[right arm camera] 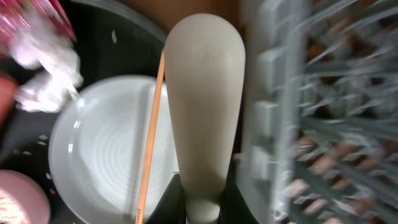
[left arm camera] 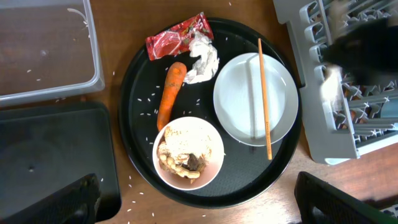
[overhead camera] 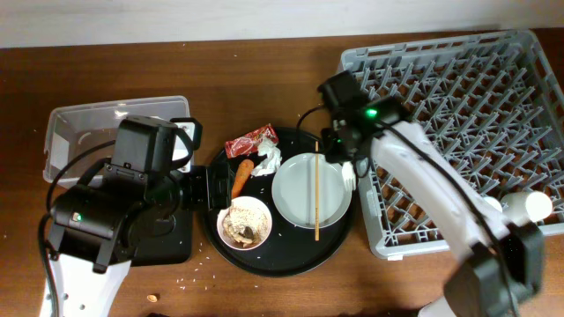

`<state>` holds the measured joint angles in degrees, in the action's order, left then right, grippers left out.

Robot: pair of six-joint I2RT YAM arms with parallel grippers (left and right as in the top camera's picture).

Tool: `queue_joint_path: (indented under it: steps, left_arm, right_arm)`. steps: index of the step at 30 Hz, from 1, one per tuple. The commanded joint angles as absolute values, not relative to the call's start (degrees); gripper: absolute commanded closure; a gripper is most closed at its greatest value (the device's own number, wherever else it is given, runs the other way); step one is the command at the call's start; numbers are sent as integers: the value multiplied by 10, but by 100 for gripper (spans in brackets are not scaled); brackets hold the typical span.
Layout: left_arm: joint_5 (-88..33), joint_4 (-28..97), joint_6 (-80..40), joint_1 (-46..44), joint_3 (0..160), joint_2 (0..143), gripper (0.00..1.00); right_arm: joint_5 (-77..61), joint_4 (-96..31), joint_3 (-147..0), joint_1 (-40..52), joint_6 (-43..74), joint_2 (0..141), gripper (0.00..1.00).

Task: Sort waste into correct bins and load items into the dishwasher rack
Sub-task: 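Reach the right gripper to the white plate and grip its rim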

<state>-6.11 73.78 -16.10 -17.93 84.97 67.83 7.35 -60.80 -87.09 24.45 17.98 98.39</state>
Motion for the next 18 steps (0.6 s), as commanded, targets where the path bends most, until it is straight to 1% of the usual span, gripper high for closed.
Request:
queue_joint_path:
  steps: [1,4,6,7,8,9,11,13,14,15,16,18]
  left_arm:
    - [-55,738,-163,-181,854,678,1]
    - [-55,738,-163,-181,854,678,1]
    - [-55,738,-163,-181,854,678,1]
    - [-55,738,-163,-181,854,678,1]
    - [-55,738,-163,-181,854,678,1]
    - [-55,738,-163,-181,854,678,1]
    - [-55,738,-163,-181,854,678,1]
    - [-55,738,-163,-181,854,678,1]
    - [-55,738,-163,-181,854,678,1]
    - [-55,738,-163,-181,854,678,1]
    - [-55,738,-163,-181,854,678,1]
    - [-55,738,-163,-181,854,678,1]
  right_arm:
    - [138,-597,-882,201,139,929,96]
    - [121,-585,-882,159,70,963,96]
    - [131,-578,-882,149,61,1004,96]
    - [138,-576,-882,143,62,1026,94]
    - [131,-576,-882,142,62,1033,84]
    - [117,-578,-882,145,62,1031,65]
    - [84,-587,-883,158,65,1011,50]
    - [8,-598,-883,189,75,987,48]
    - [-8,-607,-882,213,103,987,47]
    - [-9,-613,-875,248,161,999,48]
    - [-8,-612,-866,265,196,1008,48]
    - [13,-580,-819,302,304,1049,55]
